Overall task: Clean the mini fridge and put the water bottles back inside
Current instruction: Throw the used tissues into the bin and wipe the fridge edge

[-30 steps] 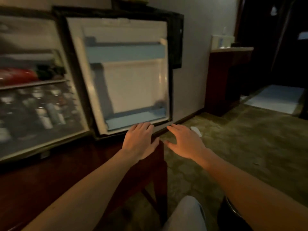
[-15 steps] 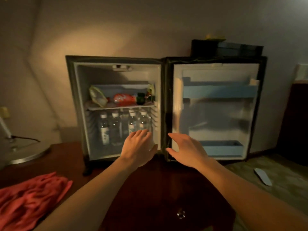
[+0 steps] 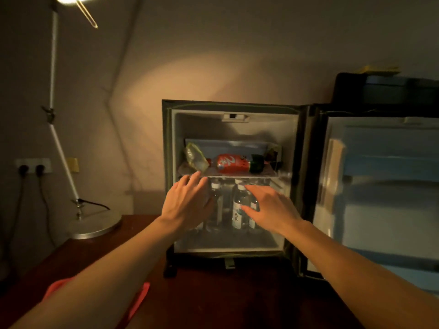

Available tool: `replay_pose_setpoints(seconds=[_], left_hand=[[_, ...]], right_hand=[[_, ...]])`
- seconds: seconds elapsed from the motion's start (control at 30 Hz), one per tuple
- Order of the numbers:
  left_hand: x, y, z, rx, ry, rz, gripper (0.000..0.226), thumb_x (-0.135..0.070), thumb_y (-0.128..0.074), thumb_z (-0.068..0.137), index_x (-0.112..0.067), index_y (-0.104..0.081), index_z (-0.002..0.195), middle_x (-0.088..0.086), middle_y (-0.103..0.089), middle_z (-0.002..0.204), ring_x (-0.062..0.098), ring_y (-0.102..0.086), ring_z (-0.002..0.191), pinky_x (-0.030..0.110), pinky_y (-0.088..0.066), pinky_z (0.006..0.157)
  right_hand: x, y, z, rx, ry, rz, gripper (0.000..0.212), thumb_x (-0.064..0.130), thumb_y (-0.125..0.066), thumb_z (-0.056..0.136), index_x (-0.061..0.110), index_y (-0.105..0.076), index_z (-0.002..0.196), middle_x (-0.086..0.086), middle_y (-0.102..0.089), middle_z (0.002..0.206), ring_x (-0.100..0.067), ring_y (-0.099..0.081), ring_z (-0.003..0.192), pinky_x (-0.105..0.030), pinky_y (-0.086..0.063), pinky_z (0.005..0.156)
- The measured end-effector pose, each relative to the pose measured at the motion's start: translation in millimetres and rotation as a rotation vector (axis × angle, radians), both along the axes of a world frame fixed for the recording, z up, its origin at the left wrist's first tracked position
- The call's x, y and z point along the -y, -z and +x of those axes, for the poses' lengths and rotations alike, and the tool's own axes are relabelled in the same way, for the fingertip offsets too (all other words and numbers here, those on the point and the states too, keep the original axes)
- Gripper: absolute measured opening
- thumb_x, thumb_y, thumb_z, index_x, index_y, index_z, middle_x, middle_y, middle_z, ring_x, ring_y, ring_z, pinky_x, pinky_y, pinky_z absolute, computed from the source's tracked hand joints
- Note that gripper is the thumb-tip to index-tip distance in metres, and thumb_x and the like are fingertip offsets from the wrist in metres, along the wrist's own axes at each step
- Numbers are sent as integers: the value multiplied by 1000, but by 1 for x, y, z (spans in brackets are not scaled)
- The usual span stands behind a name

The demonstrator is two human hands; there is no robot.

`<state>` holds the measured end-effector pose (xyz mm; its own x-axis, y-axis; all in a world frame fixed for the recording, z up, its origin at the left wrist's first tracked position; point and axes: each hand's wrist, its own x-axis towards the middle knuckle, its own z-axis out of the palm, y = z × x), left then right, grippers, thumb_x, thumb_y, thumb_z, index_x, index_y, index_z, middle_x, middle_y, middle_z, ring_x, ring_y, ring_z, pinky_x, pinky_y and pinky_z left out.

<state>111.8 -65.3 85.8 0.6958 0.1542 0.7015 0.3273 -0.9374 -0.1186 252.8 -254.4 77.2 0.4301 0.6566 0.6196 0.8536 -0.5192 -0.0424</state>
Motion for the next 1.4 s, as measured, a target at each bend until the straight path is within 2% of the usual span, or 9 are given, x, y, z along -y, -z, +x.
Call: replay_pose_setpoints(seconds=[0.27, 0.43, 0.6, 0.73, 0.8, 0.93, 1.07, 1.17, 1.4], left_hand=[[-32, -34, 30, 67, -25, -54, 59, -45, -59, 88, -19, -40, 138, 12, -35, 146, 33, -54, 109, 44, -57, 73], [-41, -47, 58, 66, -61, -140, 69, -53, -57, 89, -31, -24, 146, 15, -18, 156, 41, -56, 104, 45, -56, 71], [-55, -52, 79, 2, -49, -255, 74, -51, -62, 87, -41, -16, 145, 10, -11, 156, 41, -62, 94, 45, -58, 70], [-61, -53, 90, 14, -38, -297, 64, -47, -65, 87, -36, -29, 138, 7, -14, 150, 38, -60, 96, 45, -59, 72], [-63, -53, 94, 66, -29, -297, 53, -47, -64, 87, -30, -38, 130, 6, -20, 143, 35, -60, 95, 45, -58, 71], [-62, -54, 101, 169, 5, -345, 39, -39, -64, 88, -19, -44, 115, 6, -27, 128, 32, -58, 93, 45, -58, 72], [-65, -53, 102, 241, 40, -302, 27, -28, -63, 89, -13, -50, 107, 5, -25, 126, 33, -58, 85, 44, -58, 68], [-66, -52, 102, 305, 95, -285, 24, -24, -64, 90, -12, -49, 104, 5, -28, 125, 31, -58, 77, 36, -53, 60], [-63, -41, 96, 318, 225, -243, 40, -20, -75, 82, -6, -54, 113, 10, -24, 145, 40, -63, 94, 45, -62, 69]], right_hand=[[-31, -22, 29, 32, 25, 110, 52, 41, -63, 90, 21, -49, 136, 1, -61, 128, -17, -56, 115, -36, -49, 92], [-23, -36, 59, 54, 135, 214, 47, 32, -68, 87, 17, -54, 129, -2, -62, 125, -21, -54, 116, -37, -49, 91], [-21, -49, 82, 12, 261, 264, 42, 30, -66, 88, 16, -50, 124, -9, -57, 122, -29, -59, 106, -39, -54, 75], [-33, -60, 94, -23, 335, 237, 56, 28, -69, 88, 12, -44, 135, -16, -46, 136, -28, -65, 91, -29, -53, 60], [-41, -69, 99, -37, 361, 210, 68, 27, -70, 87, 14, -34, 143, -18, -40, 141, -28, -65, 85, -23, -41, 46], [-50, -85, 105, -73, 382, 214, 77, 23, -64, 89, 16, -17, 150, -19, -36, 145, -40, -64, 97, -37, -48, 60], [-57, -88, 112, -151, 408, 263, 57, 18, -61, 90, 10, -33, 140, -20, -58, 121, -41, -64, 99, -41, -50, 68], [-60, -86, 115, -204, 463, 218, 46, 19, -59, 92, 10, -40, 133, -18, -63, 113, -39, -64, 100, -40, -47, 67], [-63, -83, 127, -146, 474, 155, 29, 18, -57, 93, 9, -56, 121, -17, -66, 111, -38, -64, 102, -36, -45, 69]])
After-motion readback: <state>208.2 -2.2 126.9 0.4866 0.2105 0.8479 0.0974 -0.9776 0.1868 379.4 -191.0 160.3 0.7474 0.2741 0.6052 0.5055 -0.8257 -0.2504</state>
